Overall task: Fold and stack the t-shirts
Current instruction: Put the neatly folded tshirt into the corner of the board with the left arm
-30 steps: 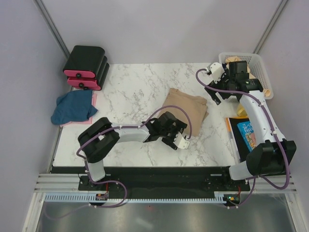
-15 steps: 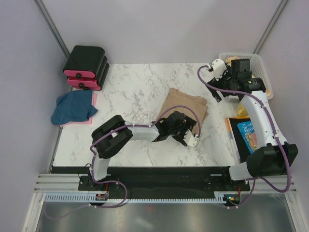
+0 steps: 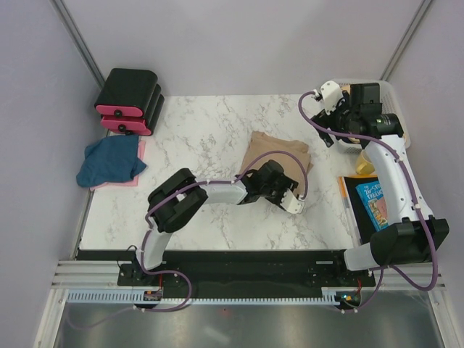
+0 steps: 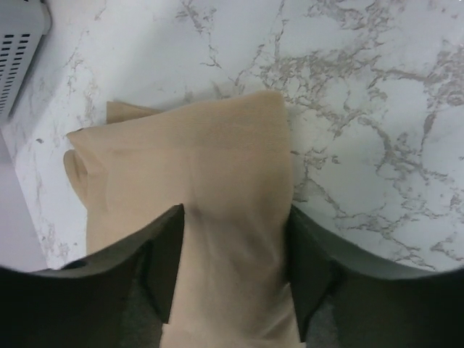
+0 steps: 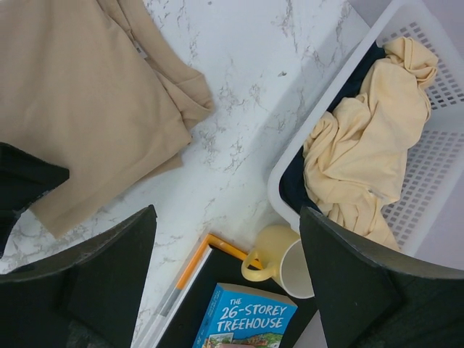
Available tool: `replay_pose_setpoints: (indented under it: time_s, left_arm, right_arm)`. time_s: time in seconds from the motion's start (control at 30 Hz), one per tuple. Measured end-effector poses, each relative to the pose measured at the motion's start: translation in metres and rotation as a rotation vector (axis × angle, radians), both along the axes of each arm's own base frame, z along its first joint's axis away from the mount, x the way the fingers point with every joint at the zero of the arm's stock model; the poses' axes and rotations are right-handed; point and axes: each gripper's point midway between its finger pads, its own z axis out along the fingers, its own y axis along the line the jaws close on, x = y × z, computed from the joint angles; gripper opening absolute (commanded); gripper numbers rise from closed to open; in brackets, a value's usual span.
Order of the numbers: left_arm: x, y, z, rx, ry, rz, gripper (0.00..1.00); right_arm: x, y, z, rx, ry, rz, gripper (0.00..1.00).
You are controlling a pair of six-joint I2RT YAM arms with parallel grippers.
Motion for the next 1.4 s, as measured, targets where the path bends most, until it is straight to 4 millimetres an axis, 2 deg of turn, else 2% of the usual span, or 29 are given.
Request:
replay_pose_setpoints:
  time_s: [0.07, 0.1, 0.17, 0.2, 0.43, 0.57, 0.63, 0.67, 0.7, 0.73, 0.8, 1.03, 1.13, 1.23, 1.4]
  left_arm:
    - [0.002, 0.001, -0.004, 0.015, 0.023, 0.008, 0.35]
    - [0.003, 0.002, -0.009, 0.026, 0.032, 0.009, 0.18]
    - [0.005, 0.004, -0.011, 0.036, 0.052, 0.022, 0.13]
    - [0.006, 0.006, -0.014, 0.047, 0.063, 0.028, 0.02]
    - [0.014, 0.019, -0.013, 0.075, 0.126, 0.077, 0.02]
    - [0.024, 0.048, -0.010, 0.114, 0.193, 0.158, 0.02]
    - [0.032, 0.066, -0.004, 0.127, 0.213, 0.199, 0.19]
    - [0.035, 0.072, -0.002, 0.130, 0.216, 0.213, 0.43]
    - [0.038, 0.079, 0.001, 0.132, 0.221, 0.229, 0.96]
    - [0.040, 0.086, 0.003, 0.137, 0.224, 0.245, 1.00]
    - [0.039, 0.091, 0.001, 0.144, 0.239, 0.266, 1.00]
    - [0.022, 0.078, 0.000, 0.150, 0.240, 0.235, 1.00]
    - [0.024, 0.079, 0.001, 0.150, 0.213, 0.251, 1.00]
    - [0.031, 0.092, 0.002, 0.151, 0.193, 0.286, 1.00]
    - [0.056, 0.125, 0.002, 0.164, 0.154, 0.360, 1.00]
  right_arm:
    - [0.001, 0.001, 0.003, 0.004, -0.008, 0.000, 0.85]
    - [0.001, 0.001, 0.004, 0.004, -0.010, 0.001, 0.85]
    - [0.001, 0.002, 0.005, 0.008, -0.011, 0.003, 0.84]
    - [0.001, 0.002, 0.005, 0.010, -0.011, 0.002, 0.84]
    - [0.001, 0.002, 0.007, 0.013, -0.016, 0.003, 0.83]
    - [0.001, 0.002, 0.009, 0.014, -0.021, 0.004, 0.83]
    - [0.001, 0.003, 0.010, 0.016, -0.022, 0.005, 0.84]
    - [0.001, 0.003, 0.010, 0.017, -0.024, 0.006, 0.84]
    - [0.002, 0.003, 0.011, 0.019, -0.026, 0.006, 0.84]
    - [0.002, 0.003, 0.013, 0.020, -0.029, 0.006, 0.85]
    - [0.003, 0.004, 0.016, 0.022, -0.038, 0.007, 0.86]
    - [0.004, 0.004, 0.022, 0.021, -0.053, 0.007, 0.86]
    - [0.004, 0.003, 0.023, 0.017, -0.057, 0.007, 0.86]
    - [0.002, 0.002, 0.027, 0.013, -0.068, 0.008, 0.86]
    - [0.000, 0.002, 0.033, 0.011, -0.089, 0.008, 0.86]
